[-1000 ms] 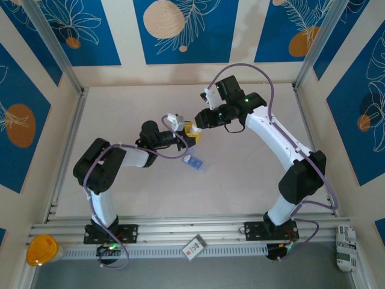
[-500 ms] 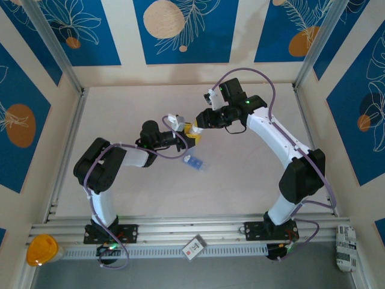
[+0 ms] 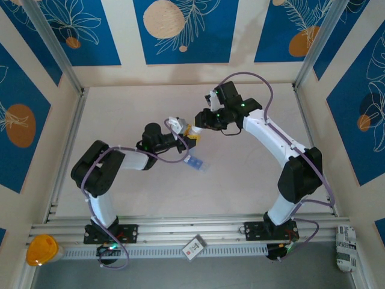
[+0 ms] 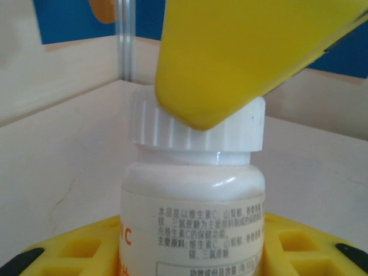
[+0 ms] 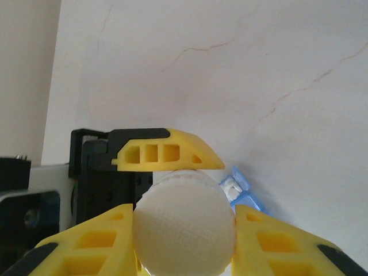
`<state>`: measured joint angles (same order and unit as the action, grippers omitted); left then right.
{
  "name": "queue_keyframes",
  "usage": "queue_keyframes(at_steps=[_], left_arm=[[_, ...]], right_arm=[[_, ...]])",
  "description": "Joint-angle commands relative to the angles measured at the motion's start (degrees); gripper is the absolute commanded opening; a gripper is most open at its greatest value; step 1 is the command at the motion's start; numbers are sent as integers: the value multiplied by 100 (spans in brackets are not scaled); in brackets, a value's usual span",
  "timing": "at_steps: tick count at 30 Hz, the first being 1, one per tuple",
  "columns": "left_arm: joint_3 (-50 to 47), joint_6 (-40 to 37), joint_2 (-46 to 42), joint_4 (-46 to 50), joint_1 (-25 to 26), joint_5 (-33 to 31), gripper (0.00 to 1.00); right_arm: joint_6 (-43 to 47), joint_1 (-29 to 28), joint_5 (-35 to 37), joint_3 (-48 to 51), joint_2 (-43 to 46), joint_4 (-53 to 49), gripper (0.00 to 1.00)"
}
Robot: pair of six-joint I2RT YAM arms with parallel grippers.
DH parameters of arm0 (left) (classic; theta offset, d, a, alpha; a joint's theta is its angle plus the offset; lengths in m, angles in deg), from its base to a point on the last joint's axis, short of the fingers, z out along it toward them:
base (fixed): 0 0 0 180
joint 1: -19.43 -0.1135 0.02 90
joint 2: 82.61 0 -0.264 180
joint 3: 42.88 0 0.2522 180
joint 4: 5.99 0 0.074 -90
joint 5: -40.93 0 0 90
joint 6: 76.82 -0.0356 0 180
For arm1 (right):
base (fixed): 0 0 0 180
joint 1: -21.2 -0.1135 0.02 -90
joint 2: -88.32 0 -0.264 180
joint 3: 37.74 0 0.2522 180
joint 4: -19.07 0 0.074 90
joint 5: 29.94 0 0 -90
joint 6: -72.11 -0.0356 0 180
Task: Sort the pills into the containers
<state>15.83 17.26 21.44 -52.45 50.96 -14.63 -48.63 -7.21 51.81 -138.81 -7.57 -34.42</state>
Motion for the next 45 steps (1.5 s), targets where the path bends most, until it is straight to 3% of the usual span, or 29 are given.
queue_keyframes(at_steps=[1,7,21,30,34,39,45], left_arm=[[111,-426,-409,-726,290,-734,0],[84,-803,-446,-662,529,-1254,0],[45,-621,-297,-801,482,-1175,0],[67,-422,-234,-683,327,-944,0],[50,-321,-176,-770,267,-878,0],[75,-109,-147,-818,137,-564,0],[283,727,-90,-995,-187,540,0]], right_arm=[[-732,-322,-198,314,-93,-55,36],[-1021,-404,85,294,-117,-79,36],[-1088,-198,-167,85,-36,-103,42],[-857,188,-316,-286,222,-314,59],[-789,367,-460,-409,389,-359,73],[-556,522,-684,-482,588,-426,84],[43,829,-936,-131,943,-36,85]])
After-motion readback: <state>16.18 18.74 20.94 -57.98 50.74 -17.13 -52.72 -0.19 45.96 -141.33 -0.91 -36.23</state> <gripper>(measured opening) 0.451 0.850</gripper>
